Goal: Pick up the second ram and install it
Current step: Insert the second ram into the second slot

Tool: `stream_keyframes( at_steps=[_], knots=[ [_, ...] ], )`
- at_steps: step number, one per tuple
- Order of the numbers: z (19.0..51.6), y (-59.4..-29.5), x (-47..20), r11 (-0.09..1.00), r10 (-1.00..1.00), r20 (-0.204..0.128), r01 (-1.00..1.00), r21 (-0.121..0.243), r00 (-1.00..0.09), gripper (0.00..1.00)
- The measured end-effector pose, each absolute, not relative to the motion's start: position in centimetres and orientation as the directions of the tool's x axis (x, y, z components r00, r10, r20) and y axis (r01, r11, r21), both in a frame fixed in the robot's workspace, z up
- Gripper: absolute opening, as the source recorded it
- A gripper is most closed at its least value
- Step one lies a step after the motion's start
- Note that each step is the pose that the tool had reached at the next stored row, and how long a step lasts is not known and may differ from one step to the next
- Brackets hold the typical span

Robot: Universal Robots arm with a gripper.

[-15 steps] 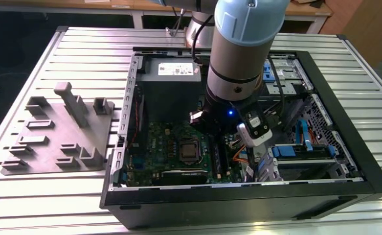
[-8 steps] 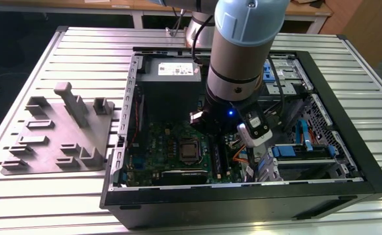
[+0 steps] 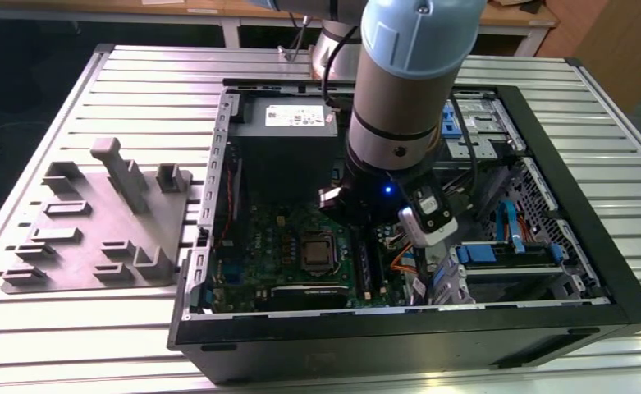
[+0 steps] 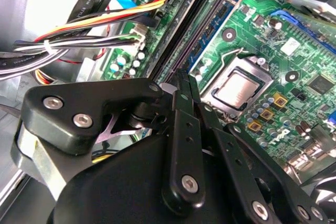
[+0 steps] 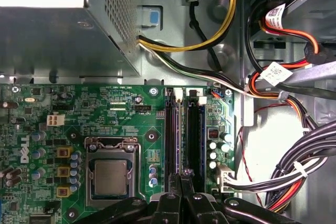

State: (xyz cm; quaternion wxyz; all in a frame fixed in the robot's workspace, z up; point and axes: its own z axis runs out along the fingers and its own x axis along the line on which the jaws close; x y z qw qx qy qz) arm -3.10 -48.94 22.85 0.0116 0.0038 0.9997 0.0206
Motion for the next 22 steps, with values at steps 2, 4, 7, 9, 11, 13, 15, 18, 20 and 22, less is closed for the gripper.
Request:
stream_keyframes(
  at_steps=[2,4,7,9,11,13,15,18,20,22],
  knots=[
    [22.78,-48.94,-3.10,0.999,0.007,-0.023,0.006,0.041,-1.000,0.11],
    [22.71,-48.95,-3.10,0.999,0.007,-0.023,0.006,0.041,-1.000,0.11],
    [22.68,-48.98,-3.10,0.999,0.007,-0.023,0.006,0.041,-1.000,0.11],
    [22.67,-48.99,-3.10,0.999,0.007,-0.023,0.006,0.041,-1.000,0.11],
    [22.64,-49.01,-3.10,0.999,0.007,-0.023,0.006,0.041,-1.000,0.11],
    [22.63,-49.01,-3.10,0.999,0.007,-0.023,0.006,0.041,-1.000,0.11],
    [22.63,-49.00,-3.10,0.999,0.006,-0.023,0.005,0.041,-1.000,0.11],
    [22.63,-49.00,-3.10,0.999,0.006,-0.023,0.005,0.041,-1.000,0.11],
    [22.63,-49.00,-3.10,0.999,0.006,-0.023,0.005,0.041,-1.000,0.11],
    [22.57,-49.00,-3.10,0.999,0.006,-0.023,0.005,0.041,-1.000,0.11]
  ],
)
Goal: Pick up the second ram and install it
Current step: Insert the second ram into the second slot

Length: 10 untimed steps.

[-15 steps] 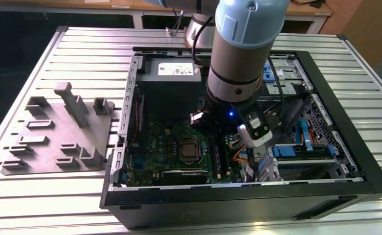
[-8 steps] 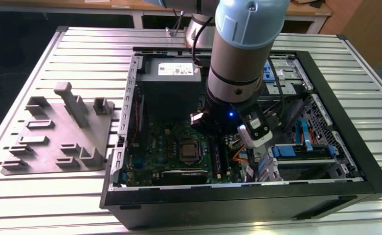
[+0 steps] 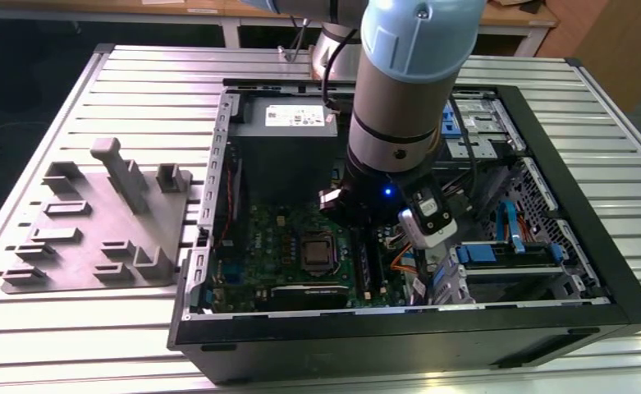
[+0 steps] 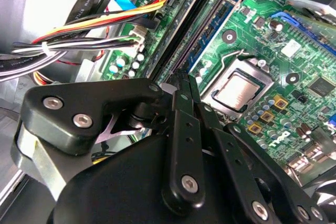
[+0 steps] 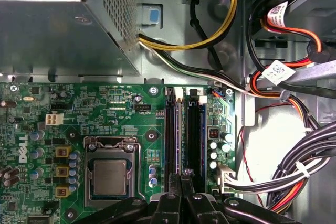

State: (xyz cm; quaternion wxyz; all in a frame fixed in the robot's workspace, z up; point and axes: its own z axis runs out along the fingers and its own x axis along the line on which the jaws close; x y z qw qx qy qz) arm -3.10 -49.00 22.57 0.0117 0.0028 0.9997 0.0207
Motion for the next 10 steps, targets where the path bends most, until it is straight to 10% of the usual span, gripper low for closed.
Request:
stream_keyframes(
  at_steps=[10],
  knots=[
    [22.51,-49.00,-3.10,0.999,0.006,-0.023,0.005,0.041,-1.000,0.11]
  ],
)
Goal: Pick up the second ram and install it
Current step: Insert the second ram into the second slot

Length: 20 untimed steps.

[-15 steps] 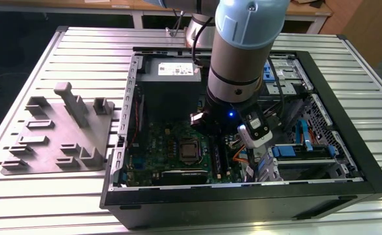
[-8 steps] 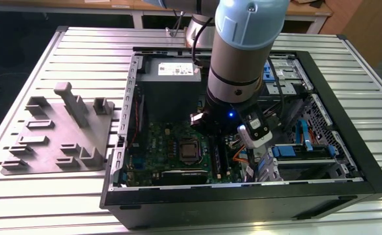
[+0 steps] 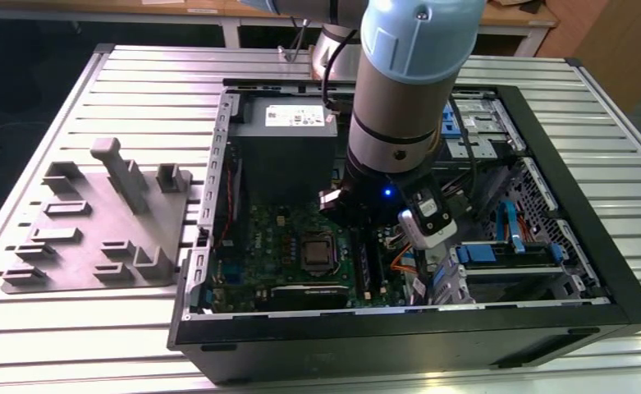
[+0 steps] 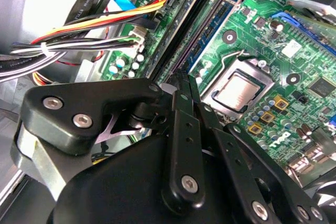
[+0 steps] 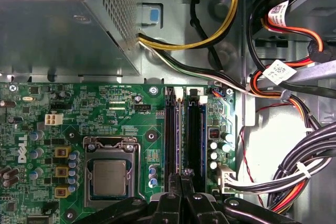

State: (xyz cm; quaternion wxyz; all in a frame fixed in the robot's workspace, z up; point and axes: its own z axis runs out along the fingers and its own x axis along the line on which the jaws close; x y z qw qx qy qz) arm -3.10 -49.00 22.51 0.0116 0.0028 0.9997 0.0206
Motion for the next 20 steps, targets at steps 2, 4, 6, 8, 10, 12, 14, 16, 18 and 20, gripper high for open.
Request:
stream_keyframes(
  at_steps=[2,4,6,8,10,12,14,16,18,20],
  knots=[
    [22.51,-49.00,-3.10,0.999,0.006,-0.023,0.005,0.041,-1.000,0.11],
    [22.49,-49.00,-3.10,0.999,0.006,-0.023,0.005,0.041,-1.000,0.11],
    [22.49,-49.00,-3.09,0.999,0.009,-0.023,0.008,0.041,-1.000,0.11],
    [22.49,-49.00,-3.09,0.999,0.009,-0.023,0.008,0.041,-1.000,0.11],
    [22.48,-49.00,-3.08,0.999,0.011,-0.023,0.010,0.041,-1.000,0.11],
    [22.47,-49.01,-3.06,0.999,0.016,-0.023,0.015,0.042,-1.000,0.11],
    [22.47,-49.01,-3.04,0.999,0.022,-0.023,0.021,0.042,-0.999,0.11],
    [22.47,-49.01,-3.02,0.999,0.027,-0.023,0.026,0.042,-0.999,0.11],
    [22.46,-49.01,-3.02,0.999,0.028,-0.023,0.027,0.042,-0.999,0.11],
    [22.47,-49.01,-3.02,0.999,0.029,-0.023,0.028,0.042,-0.999,0.11]
  ],
)
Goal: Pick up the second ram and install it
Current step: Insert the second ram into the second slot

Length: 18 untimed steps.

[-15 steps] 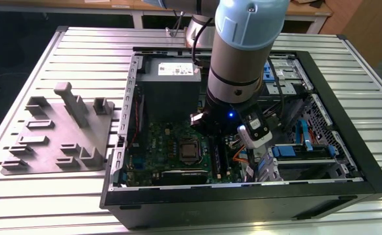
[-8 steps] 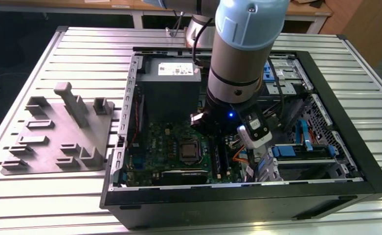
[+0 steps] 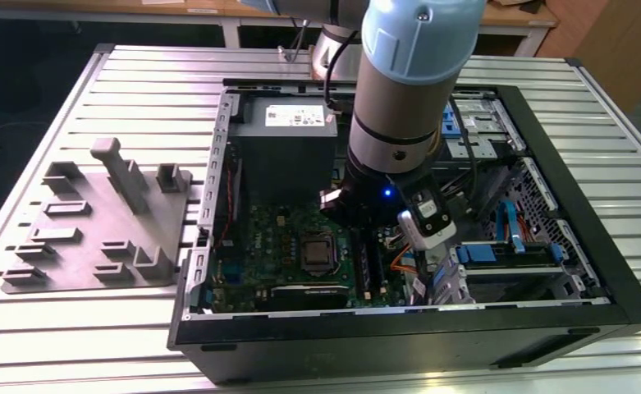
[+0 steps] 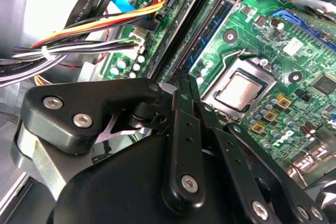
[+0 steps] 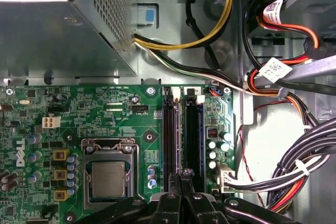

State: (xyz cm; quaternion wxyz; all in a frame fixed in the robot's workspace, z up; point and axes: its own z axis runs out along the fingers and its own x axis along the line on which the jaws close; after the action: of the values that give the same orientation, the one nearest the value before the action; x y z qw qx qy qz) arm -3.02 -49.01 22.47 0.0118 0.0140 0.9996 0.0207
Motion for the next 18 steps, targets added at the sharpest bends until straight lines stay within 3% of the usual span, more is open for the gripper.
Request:
stream_keyframes(
  at_steps=[18],
  knots=[
    [21.93,-49.01,-3.02,0.999,0.029,-0.023,0.028,0.044,-0.999,0.11]
  ],
)
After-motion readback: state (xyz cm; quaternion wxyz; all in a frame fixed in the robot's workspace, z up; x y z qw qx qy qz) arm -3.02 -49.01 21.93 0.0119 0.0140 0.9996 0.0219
